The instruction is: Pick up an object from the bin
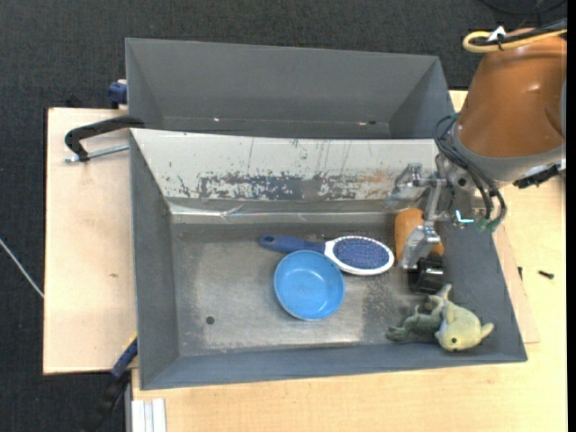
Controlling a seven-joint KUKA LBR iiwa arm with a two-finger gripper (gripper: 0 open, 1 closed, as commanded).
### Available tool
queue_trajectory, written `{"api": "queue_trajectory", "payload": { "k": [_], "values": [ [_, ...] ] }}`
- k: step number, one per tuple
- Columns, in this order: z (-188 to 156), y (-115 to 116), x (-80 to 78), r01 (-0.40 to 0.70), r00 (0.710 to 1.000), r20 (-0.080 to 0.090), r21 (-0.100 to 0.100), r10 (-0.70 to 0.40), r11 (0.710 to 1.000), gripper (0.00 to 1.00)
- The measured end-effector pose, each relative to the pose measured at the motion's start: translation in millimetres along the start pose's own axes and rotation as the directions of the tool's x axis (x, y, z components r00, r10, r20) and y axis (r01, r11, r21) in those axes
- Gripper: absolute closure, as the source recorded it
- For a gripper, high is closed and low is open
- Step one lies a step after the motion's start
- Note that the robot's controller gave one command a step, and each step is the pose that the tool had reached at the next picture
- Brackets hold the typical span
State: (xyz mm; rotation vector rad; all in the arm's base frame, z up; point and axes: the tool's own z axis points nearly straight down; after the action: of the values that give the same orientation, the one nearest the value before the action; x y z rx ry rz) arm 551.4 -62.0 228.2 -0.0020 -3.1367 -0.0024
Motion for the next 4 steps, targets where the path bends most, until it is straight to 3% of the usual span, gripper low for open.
{"api": "queue_trajectory", "payload": {
  "k": [1, 2, 3, 4],
  "values": [
    [83.1, 28.8, -15.9, -0.321, 0.947, 0.001, -0.002, 0.321, 0.947, 0.00],
    [153.2, 30.5, -21.5, -0.162, 0.987, 0.010, -0.001, 0.162, 0.987, 0.00],
    [151.2, 30.2, -23.0, -0.162, 0.987, 0.015, -0.001, 0.162, 0.987, 1.00],
    [34.1, 49.3, -25.1, -0.127, 0.992, 0.018, -0.002, 0.127, 0.992, 1.00]
  ]
}}
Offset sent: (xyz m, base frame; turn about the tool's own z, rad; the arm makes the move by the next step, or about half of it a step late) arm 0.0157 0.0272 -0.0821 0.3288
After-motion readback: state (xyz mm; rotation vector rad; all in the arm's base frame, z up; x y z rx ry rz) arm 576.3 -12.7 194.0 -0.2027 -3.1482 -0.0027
